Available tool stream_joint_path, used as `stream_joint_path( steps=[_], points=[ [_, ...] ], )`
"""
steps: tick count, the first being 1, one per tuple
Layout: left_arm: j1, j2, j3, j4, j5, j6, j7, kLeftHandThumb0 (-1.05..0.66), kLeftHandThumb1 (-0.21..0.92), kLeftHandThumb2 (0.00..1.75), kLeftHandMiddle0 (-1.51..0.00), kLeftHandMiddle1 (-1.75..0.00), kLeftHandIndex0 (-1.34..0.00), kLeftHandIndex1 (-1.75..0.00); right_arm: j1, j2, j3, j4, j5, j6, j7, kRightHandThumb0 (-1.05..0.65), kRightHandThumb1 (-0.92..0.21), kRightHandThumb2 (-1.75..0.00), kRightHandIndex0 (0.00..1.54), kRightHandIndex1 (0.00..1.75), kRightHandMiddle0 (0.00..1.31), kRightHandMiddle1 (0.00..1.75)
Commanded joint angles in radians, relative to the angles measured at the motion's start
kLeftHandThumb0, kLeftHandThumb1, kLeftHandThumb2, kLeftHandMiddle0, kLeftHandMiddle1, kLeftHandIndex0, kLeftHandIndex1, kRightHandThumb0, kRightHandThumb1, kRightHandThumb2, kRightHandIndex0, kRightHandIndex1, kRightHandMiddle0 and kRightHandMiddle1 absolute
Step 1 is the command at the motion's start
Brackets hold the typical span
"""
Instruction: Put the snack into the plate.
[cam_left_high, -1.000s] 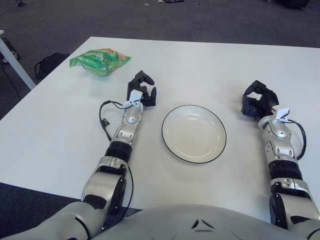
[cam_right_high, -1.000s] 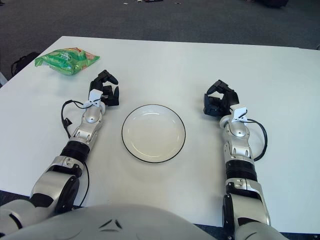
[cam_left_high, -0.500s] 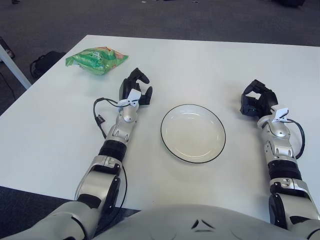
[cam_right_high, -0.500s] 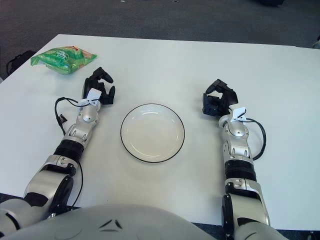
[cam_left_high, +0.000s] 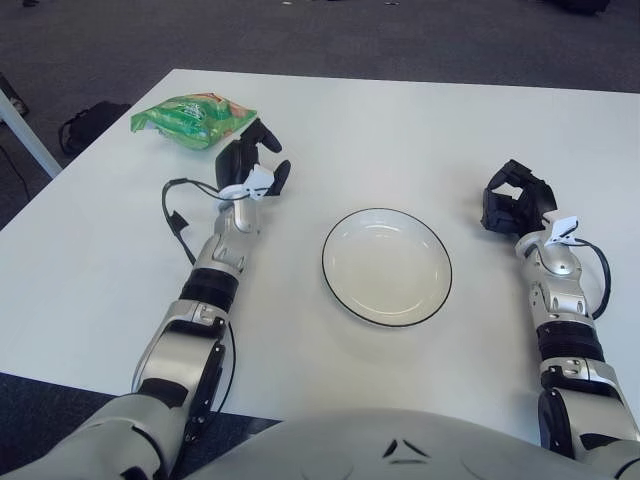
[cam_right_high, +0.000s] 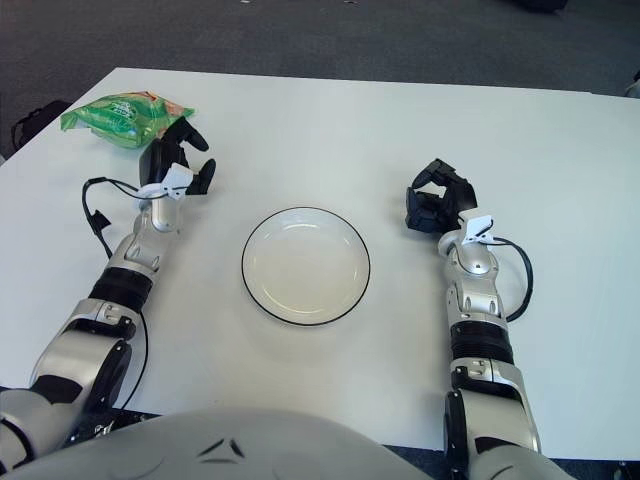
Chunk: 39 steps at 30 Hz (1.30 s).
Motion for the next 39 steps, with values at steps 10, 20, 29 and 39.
stream_joint_path(
  steps=[10,20,29,39],
  points=[
    [-0.186,0.111,-0.017,0.108,0.032,-0.036,0.013,-0.48,0.31,1.32,-1.3,-1.75,-0.62,-1.75,0.069,0.021,0.022,0.054,-0.02,0.035,0.014,-0.48,-0.33,-1.3,1.33,1.75,0.6,1.75],
    [-0.262,0.145,-0.041,0.149,0.05,-0.031,0.009,-0.49,0.3,1.34,-1.31,-1.75,-0.63,-1.75,0.073,0.019,0.022,0.052,-0.015,0.034,0.024,-0.48,-0.33,-1.3,1.33,1.75,0.61,1.75],
    [-0.346,0.174,-0.09,0.227,0.131,-0.013,0.074,-0.5,0.25,1.39,-1.3,-1.75,-0.66,-1.75,0.071,0.019,0.02,0.051,-0.013,0.045,0.022,-0.48,-0.33,-1.3,1.32,1.75,0.6,1.75],
    [-0.456,0.2,-0.179,0.393,0.224,0.02,0.152,-0.52,0.22,1.43,-1.26,-1.75,-0.69,-1.75,0.064,0.017,0.018,0.068,-0.013,0.035,0.028,-0.48,-0.33,-1.3,1.33,1.75,0.6,1.75]
  ],
)
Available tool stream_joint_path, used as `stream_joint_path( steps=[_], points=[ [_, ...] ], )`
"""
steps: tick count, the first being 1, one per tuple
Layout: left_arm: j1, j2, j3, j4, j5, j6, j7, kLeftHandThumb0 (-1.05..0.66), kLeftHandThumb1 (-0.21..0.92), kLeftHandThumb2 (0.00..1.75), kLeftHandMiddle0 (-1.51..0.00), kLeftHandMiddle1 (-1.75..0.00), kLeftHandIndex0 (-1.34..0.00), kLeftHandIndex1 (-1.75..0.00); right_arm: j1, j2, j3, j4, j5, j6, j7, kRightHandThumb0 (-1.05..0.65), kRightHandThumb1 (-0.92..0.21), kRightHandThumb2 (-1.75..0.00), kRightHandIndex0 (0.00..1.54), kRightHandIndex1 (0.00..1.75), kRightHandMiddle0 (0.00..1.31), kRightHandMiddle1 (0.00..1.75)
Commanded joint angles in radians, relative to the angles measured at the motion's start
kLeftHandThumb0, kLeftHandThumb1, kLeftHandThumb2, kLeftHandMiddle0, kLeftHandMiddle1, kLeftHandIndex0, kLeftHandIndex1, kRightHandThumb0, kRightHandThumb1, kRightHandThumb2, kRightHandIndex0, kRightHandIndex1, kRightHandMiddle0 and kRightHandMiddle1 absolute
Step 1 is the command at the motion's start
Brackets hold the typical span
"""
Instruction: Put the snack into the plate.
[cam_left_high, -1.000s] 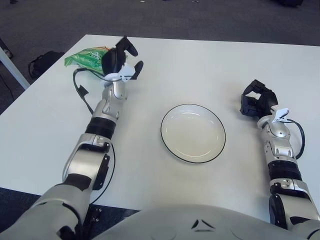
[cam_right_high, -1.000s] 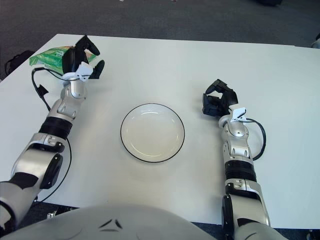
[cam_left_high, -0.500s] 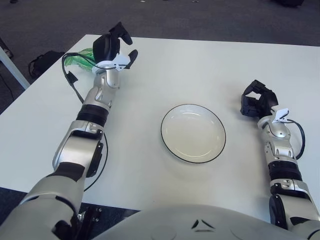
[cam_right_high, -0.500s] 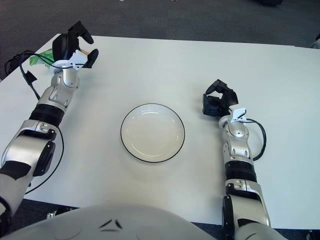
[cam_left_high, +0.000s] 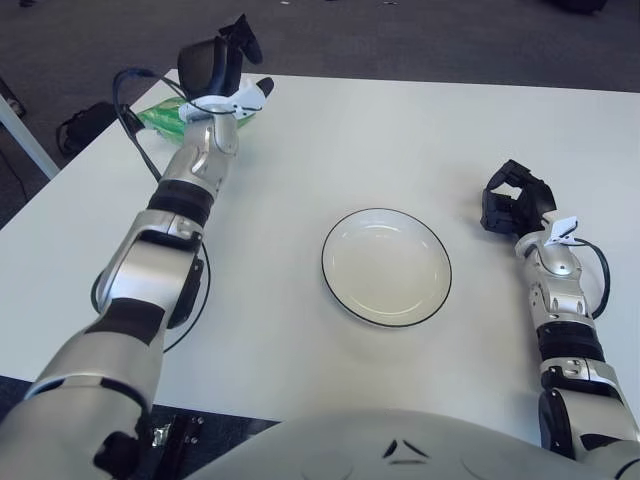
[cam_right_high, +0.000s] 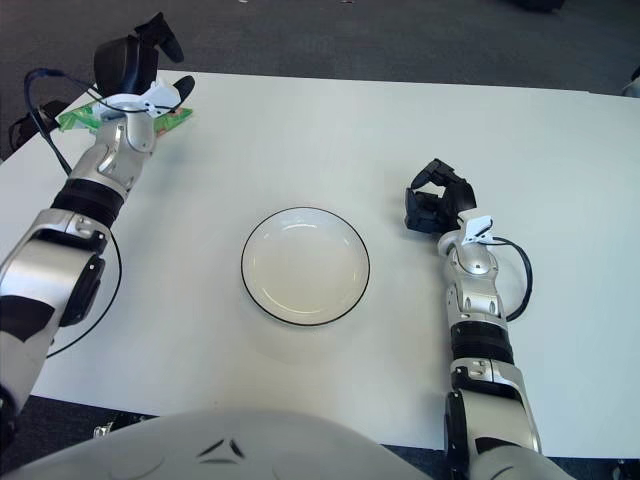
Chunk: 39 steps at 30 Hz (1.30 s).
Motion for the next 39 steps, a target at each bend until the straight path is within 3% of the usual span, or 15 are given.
stream_joint_path(
  steps=[1,7,13,22,23,24,25,26,29,30,32,36,37,39],
  points=[
    [-0.039,0.021,-0.031,0.046,0.029,0.02,0.022,-0.52,0.22,1.43,-1.26,-1.75,-0.69,-1.75,0.066,0.019,0.015,0.063,-0.012,0.045,0.019,-0.48,-0.33,-1.3,1.33,1.75,0.6,1.75],
    [-0.071,0.042,-0.066,0.105,0.046,0.035,-0.007,-0.51,0.25,1.4,-1.22,-1.75,-0.67,-1.75,0.066,0.019,0.013,0.063,-0.01,0.044,0.02,-0.48,-0.33,-1.3,1.33,1.75,0.6,1.75],
    [-0.152,0.082,-0.121,0.303,0.062,0.018,-0.045,-0.49,0.28,1.36,-1.18,-1.75,-0.64,-1.75,0.07,0.022,0.006,0.06,-0.002,0.048,0.024,-0.48,-0.32,-1.31,1.32,1.75,0.61,1.75],
    [-0.175,0.089,-0.168,0.402,0.063,0.046,-0.067,-0.48,0.33,1.3,-1.13,-1.75,-0.6,-1.75,0.071,0.019,0.003,0.06,-0.003,0.048,0.032,-0.48,-0.32,-1.31,1.33,1.75,0.61,1.75],
    [-0.173,0.092,-0.172,0.415,0.063,0.048,-0.073,-0.31,0.31,1.32,-0.92,-1.74,-0.56,-1.75,0.071,0.019,0.003,0.06,-0.004,0.048,0.033,-0.48,-0.32,-1.31,1.33,1.75,0.61,1.75],
    [-0.169,0.099,-0.176,0.428,0.062,0.051,-0.086,-0.25,0.31,1.32,-0.84,-1.74,-0.55,-1.75,0.072,0.019,0.002,0.059,-0.004,0.048,0.034,-0.48,-0.32,-1.31,1.33,1.75,0.61,1.75],
    [-0.168,0.103,-0.178,0.436,0.061,0.052,-0.094,-0.16,0.42,1.16,-0.69,-1.64,-0.48,-1.75,0.073,0.019,0.002,0.057,-0.004,0.049,0.034,-0.48,-0.32,-1.31,1.33,1.75,0.61,1.75],
    [-0.167,0.109,-0.182,0.442,0.06,0.053,-0.11,-0.13,0.46,1.1,-0.63,-1.61,-0.46,-1.75,0.074,0.019,0.002,0.054,-0.005,0.05,0.035,-0.48,-0.32,-1.31,1.33,1.75,0.61,1.75],
    [-0.169,0.12,-0.192,0.452,0.059,0.062,-0.155,-0.27,0.76,0.73,-0.39,-1.27,-0.28,-1.75,0.077,0.018,0.003,0.047,-0.006,0.05,0.035,-0.48,-0.32,-1.31,1.33,1.75,0.61,1.75],
    [-0.168,0.123,-0.197,0.455,0.061,0.068,-0.171,-0.29,0.79,0.69,-0.37,-1.23,-0.27,-1.75,0.078,0.018,0.003,0.044,-0.008,0.053,0.033,-0.48,-0.32,-1.31,1.33,1.75,0.61,1.75],
    [-0.166,0.127,-0.206,0.459,0.064,0.077,-0.189,-0.48,0.82,0.73,-0.27,-1.05,-0.11,-1.48,0.08,0.018,0.004,0.039,-0.01,0.057,0.031,-0.48,-0.33,-1.31,1.33,1.75,0.61,1.75],
    [-0.159,0.125,-0.231,0.463,0.079,0.111,-0.187,-0.62,0.86,0.74,-0.17,-0.88,-0.03,-1.23,0.082,0.017,0.003,0.032,-0.01,0.064,0.029,-0.48,-0.33,-1.31,1.33,1.75,0.61,1.75],
    [-0.157,0.122,-0.241,0.464,0.087,0.127,-0.18,-0.68,0.88,0.74,-0.11,-0.78,-0.02,-1.07,0.082,0.017,0.002,0.031,-0.01,0.066,0.03,-0.48,-0.33,-1.31,1.33,1.75,0.61,1.75],
    [-0.147,0.115,-0.254,0.466,0.097,0.157,-0.164,-0.74,0.9,0.75,-0.07,-0.66,-0.01,-0.92,0.083,0.016,0.002,0.03,-0.009,0.068,0.031,-0.48,-0.33,-1.31,1.32,1.75,0.61,1.75]
  ],
)
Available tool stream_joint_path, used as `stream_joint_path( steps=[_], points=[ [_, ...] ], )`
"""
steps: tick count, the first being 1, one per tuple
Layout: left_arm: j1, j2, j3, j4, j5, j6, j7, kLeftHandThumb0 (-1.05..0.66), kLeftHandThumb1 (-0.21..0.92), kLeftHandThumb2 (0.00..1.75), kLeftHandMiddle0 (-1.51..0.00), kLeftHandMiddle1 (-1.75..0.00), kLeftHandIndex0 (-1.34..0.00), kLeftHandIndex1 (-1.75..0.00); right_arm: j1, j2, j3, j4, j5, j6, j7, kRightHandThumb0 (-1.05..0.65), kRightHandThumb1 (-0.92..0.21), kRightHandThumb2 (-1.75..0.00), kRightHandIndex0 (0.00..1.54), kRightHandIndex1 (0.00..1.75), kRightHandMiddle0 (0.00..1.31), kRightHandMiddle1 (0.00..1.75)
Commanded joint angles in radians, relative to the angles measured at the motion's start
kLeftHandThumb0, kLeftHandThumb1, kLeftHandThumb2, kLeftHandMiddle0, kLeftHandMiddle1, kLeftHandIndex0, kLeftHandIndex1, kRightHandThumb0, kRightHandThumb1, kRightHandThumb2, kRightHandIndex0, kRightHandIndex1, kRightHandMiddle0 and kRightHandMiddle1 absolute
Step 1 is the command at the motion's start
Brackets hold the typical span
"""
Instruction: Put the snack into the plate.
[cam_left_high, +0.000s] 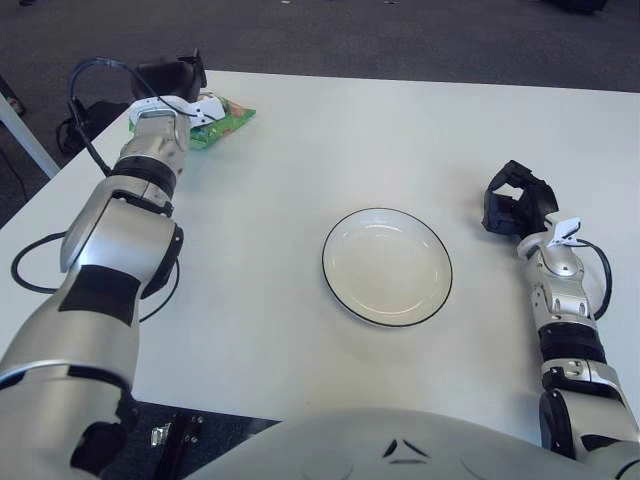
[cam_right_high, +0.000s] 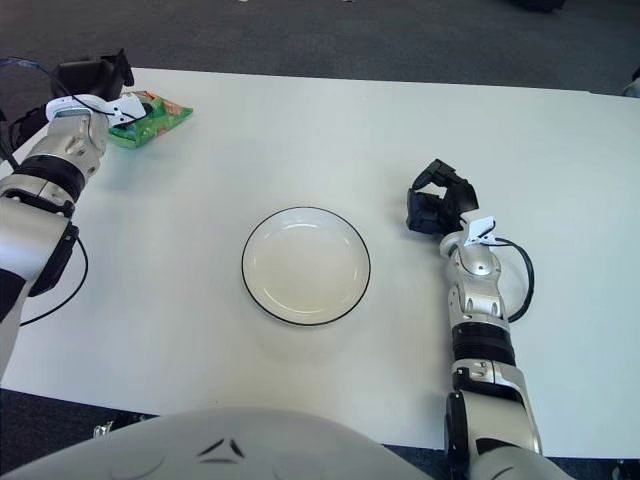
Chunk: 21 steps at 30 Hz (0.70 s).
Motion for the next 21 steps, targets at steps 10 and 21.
stream_joint_path(
  steps=[10,21],
  points=[
    [0.016,-0.022,-0.055,0.018,0.014,0.144,-0.02,-0.99,0.92,0.91,0.0,-0.2,0.0,-0.44,0.069,0.019,0.015,0.042,-0.014,0.073,0.003,-0.48,-0.33,-1.31,1.32,1.75,0.61,1.75],
    [0.072,-0.038,-0.048,0.039,-0.014,0.18,-0.12,-1.05,0.92,1.05,0.0,0.0,0.0,-0.14,0.076,0.022,0.016,0.031,-0.016,0.067,-0.001,-0.48,-0.33,-1.3,1.33,1.75,0.6,1.75]
  ],
)
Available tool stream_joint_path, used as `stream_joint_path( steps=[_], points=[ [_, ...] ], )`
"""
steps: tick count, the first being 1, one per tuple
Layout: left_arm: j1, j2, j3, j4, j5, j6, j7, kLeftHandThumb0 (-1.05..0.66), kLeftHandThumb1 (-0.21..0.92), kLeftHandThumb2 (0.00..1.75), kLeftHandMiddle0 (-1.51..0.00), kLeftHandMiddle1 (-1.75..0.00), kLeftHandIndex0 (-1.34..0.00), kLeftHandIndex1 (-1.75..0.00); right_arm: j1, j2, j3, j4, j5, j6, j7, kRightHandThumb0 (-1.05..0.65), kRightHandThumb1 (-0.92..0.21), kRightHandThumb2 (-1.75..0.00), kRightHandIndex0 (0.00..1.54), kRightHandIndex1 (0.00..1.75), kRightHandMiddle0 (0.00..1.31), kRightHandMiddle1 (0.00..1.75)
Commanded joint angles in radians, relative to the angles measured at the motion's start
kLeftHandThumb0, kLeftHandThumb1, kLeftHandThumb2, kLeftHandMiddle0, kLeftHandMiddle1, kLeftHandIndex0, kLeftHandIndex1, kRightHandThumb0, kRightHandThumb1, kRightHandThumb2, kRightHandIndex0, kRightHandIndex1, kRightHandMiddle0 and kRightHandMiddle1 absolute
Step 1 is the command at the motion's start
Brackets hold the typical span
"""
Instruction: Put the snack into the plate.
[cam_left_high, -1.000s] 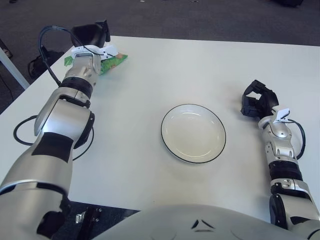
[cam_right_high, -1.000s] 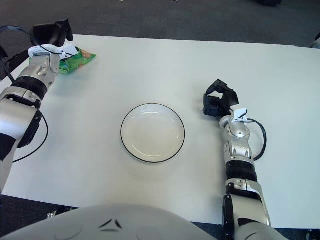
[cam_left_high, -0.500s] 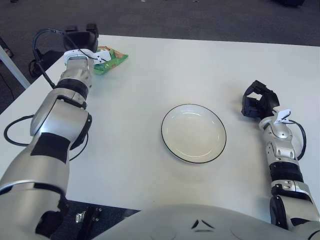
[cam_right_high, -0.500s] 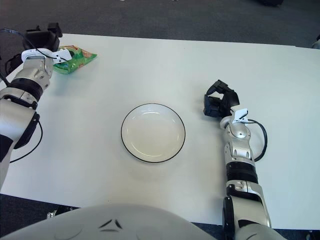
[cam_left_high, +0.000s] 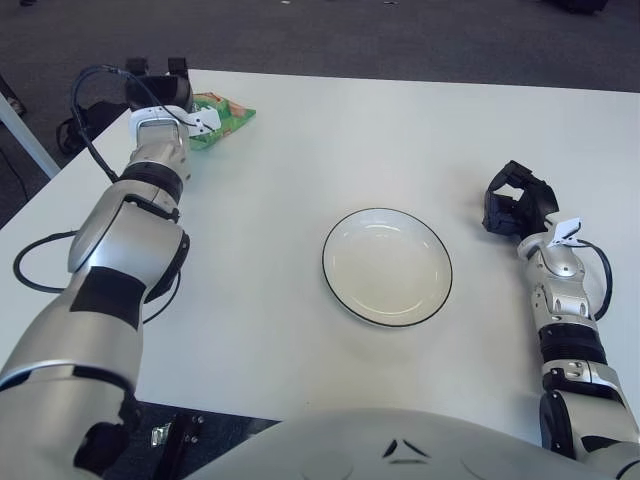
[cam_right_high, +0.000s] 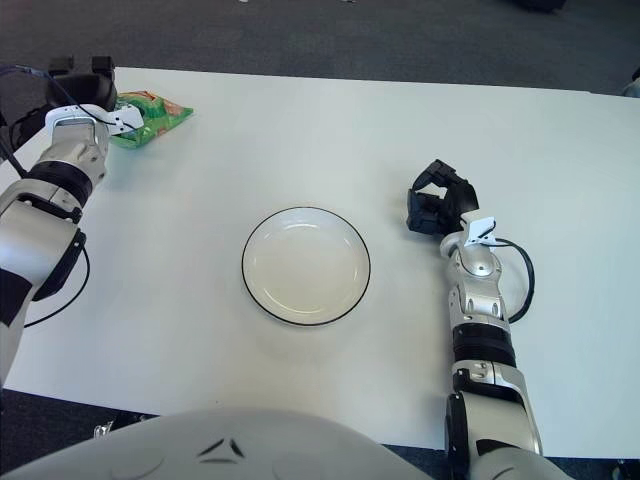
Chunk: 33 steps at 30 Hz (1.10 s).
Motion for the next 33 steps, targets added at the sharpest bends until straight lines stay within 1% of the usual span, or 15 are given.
stream_joint_path(
  steps=[1,6,9,14,19,24,30,33],
  points=[
    [0.032,-0.01,0.002,0.015,-0.009,0.016,-0.048,-1.05,0.92,1.06,0.0,0.0,0.0,-0.13,0.075,0.021,0.016,0.034,-0.016,0.062,0.002,-0.48,-0.33,-1.3,1.32,1.75,0.6,1.75],
    [0.042,-0.018,0.007,0.018,-0.017,0.022,-0.105,-1.05,0.92,1.07,0.0,0.0,0.0,-0.1,0.08,0.021,0.015,0.025,-0.014,0.07,0.002,-0.48,-0.33,-1.3,1.32,1.75,0.6,1.75],
    [0.044,-0.019,0.013,0.016,-0.022,0.023,-0.115,-1.05,0.92,1.07,0.0,0.0,0.0,-0.09,0.082,0.021,0.015,0.021,-0.014,0.075,0.001,-0.48,-0.33,-1.3,1.32,1.75,0.6,1.75],
    [0.068,-0.049,0.037,-0.005,-0.06,0.03,-0.121,-1.05,0.92,1.11,0.0,0.0,0.0,-0.08,0.083,0.024,0.014,0.018,-0.01,0.077,0.003,-0.48,-0.33,-1.3,1.32,1.75,0.6,1.75],
    [0.07,-0.023,0.055,0.011,-0.082,-0.023,-0.196,-1.05,0.92,1.12,0.0,0.0,0.0,-0.09,0.086,0.026,0.015,0.011,-0.008,0.079,0.006,-0.48,-0.33,-1.3,1.33,1.75,0.6,1.75],
    [0.079,-0.015,0.073,0.017,-0.103,-0.057,-0.253,-1.05,0.92,1.17,0.0,0.0,0.0,-0.18,0.086,0.026,0.016,0.01,-0.008,0.08,0.009,-0.47,-0.34,-1.29,1.33,1.75,0.6,1.75],
    [0.091,-0.014,0.127,0.004,-0.168,-0.157,-0.336,-1.05,0.92,1.17,-0.02,-0.01,0.0,-0.3,0.086,0.025,0.018,0.012,-0.01,0.07,0.015,-0.48,-0.33,-1.31,1.33,1.75,0.61,1.75],
    [0.087,-0.009,0.141,-0.001,-0.189,-0.198,-0.383,-1.05,0.92,1.16,-0.04,-0.02,0.0,-0.33,0.084,0.024,0.019,0.013,-0.01,0.073,0.017,-0.48,-0.32,-1.31,1.32,1.75,0.61,1.75]
  ],
)
